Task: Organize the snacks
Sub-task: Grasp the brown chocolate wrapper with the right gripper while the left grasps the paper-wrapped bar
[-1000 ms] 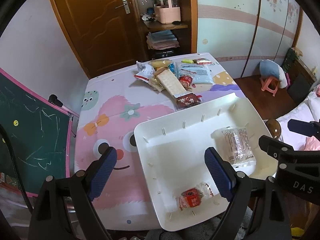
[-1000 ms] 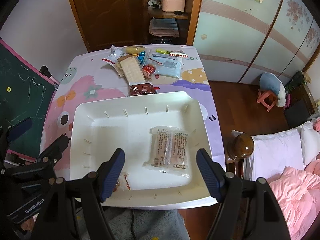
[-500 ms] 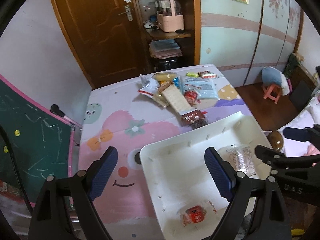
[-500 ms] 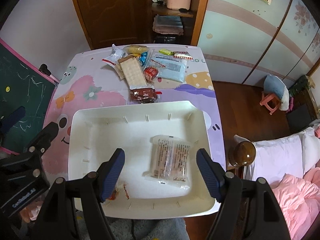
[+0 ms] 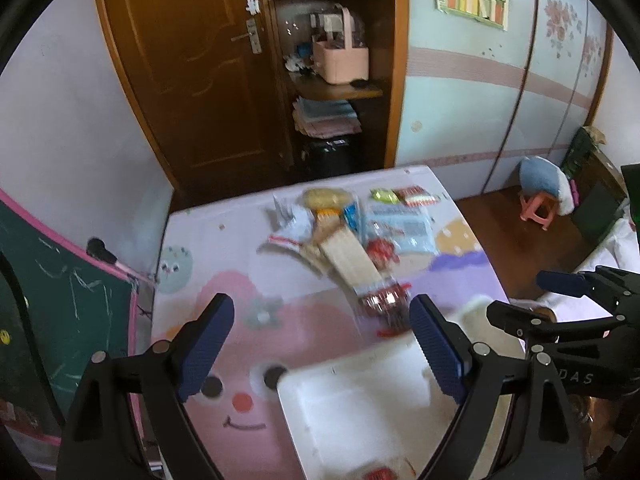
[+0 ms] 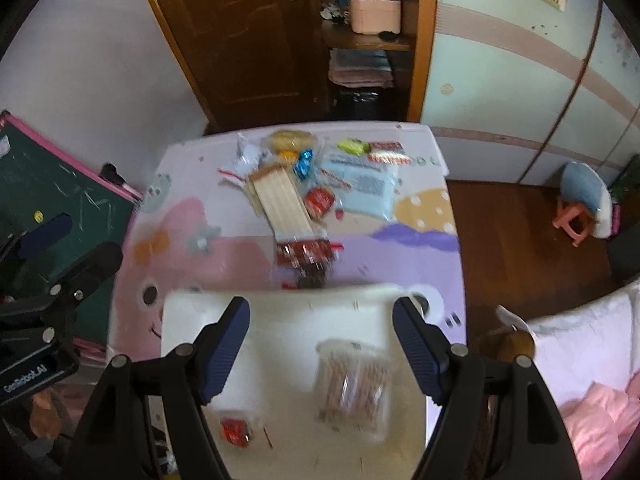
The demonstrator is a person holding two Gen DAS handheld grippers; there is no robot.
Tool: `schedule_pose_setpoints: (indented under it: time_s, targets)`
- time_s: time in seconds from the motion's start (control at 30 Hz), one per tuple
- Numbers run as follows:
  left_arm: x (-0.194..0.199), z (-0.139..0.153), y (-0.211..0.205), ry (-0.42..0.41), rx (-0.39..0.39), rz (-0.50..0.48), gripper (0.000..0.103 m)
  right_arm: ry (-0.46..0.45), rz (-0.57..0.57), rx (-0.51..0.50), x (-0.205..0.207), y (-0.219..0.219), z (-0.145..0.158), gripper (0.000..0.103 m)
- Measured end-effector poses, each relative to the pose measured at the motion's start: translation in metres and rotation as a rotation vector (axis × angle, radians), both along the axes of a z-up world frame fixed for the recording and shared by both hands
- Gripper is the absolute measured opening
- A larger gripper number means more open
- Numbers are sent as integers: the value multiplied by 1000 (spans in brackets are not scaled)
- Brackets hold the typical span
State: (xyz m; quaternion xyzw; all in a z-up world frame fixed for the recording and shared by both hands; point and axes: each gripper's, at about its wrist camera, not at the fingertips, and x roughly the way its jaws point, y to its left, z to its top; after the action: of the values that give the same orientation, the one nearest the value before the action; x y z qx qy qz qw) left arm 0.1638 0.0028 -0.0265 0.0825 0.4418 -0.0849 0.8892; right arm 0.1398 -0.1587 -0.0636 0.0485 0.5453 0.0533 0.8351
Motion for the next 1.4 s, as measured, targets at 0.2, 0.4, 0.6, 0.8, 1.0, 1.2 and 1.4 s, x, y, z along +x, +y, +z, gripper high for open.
schedule_pose_setpoints:
  time_s: [0.2, 0.4, 0.6, 0.8, 1.0, 1.2, 1.4]
  targets:
    - [45, -9, -5, 22, -24, 52, 89, 12, 73, 14, 48, 2, -19, 74]
    - [86, -37, -6, 79, -45, 103, 89, 107, 140, 51, 87, 9, -63, 74]
    - [127, -88, -11, 184, -40, 118, 89, 222, 174, 104, 117, 13, -113, 74]
    - [162, -148, -15, 302, -28, 149, 89, 348, 180, 132, 136, 23, -167, 75]
    - [175, -176, -7, 371, -76, 195, 89, 435, 172, 134, 145, 32, -202, 74]
    - [179, -188, -2, 392, -91, 218, 89, 469, 167, 110, 148, 41, -218, 76]
    - [180, -192, 2, 403, -99, 241, 88, 445, 198, 22, 146, 55, -219, 64]
